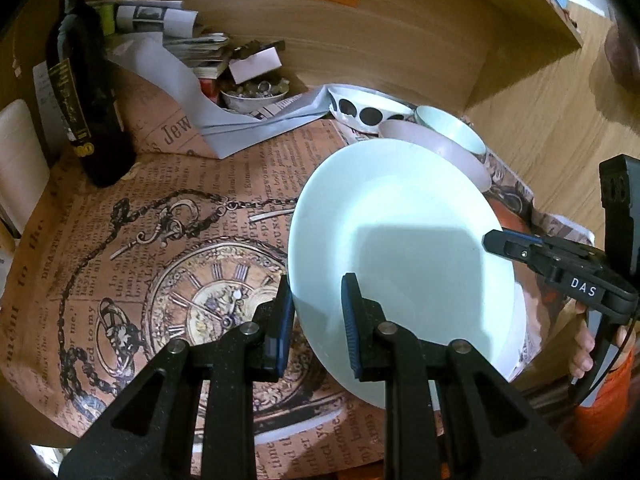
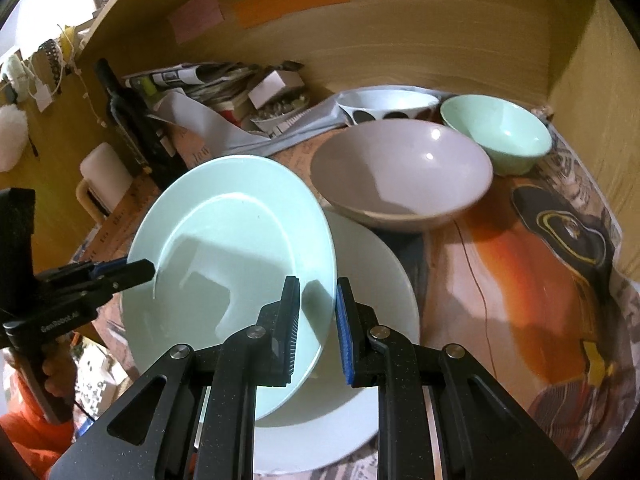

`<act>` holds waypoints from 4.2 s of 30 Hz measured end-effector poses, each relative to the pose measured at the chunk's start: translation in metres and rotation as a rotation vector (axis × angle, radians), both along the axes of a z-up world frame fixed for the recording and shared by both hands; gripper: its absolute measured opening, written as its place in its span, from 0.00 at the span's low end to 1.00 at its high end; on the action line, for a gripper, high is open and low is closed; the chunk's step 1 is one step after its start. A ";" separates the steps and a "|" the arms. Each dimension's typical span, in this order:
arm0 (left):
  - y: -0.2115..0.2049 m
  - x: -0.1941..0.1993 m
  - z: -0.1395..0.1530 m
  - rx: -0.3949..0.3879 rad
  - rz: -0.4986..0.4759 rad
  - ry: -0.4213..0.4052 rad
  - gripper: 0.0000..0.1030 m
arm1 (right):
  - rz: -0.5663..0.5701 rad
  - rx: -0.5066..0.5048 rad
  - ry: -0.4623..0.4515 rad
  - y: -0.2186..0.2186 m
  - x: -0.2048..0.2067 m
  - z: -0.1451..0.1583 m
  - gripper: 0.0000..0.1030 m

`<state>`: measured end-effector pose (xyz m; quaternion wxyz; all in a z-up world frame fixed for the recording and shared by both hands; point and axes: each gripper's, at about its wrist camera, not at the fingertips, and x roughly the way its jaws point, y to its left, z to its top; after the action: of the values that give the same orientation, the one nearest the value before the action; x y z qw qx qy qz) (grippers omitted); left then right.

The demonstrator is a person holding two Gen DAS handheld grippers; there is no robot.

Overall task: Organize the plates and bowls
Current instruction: 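Lower the mint green plate onto the white plate with both tools, then open both tools and pull them back from the mint green plate, then reach both tools to the pinkish-grey bowl rim and close on it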

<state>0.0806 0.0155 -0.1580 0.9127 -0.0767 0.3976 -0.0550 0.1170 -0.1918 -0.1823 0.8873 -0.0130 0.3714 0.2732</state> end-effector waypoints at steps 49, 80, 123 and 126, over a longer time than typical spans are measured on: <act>-0.046 0.025 -0.023 0.128 -0.079 0.028 0.48 | -0.071 -0.047 -0.016 -0.020 -0.016 -0.010 0.16; -0.012 0.052 0.057 0.082 0.001 -0.211 0.83 | -0.238 0.043 -0.247 -0.047 0.008 0.049 0.51; -0.076 0.208 -0.016 0.088 -0.223 0.097 0.17 | -0.253 0.035 -0.034 -0.048 0.125 -0.009 0.15; -0.082 0.206 -0.015 0.108 -0.229 0.090 0.12 | -0.257 0.017 -0.049 -0.046 0.123 -0.008 0.15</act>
<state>0.2869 -0.0669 -0.1732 0.8845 0.0161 0.4466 -0.1341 0.2400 -0.2380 -0.1900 0.9238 0.0356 0.3458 0.1602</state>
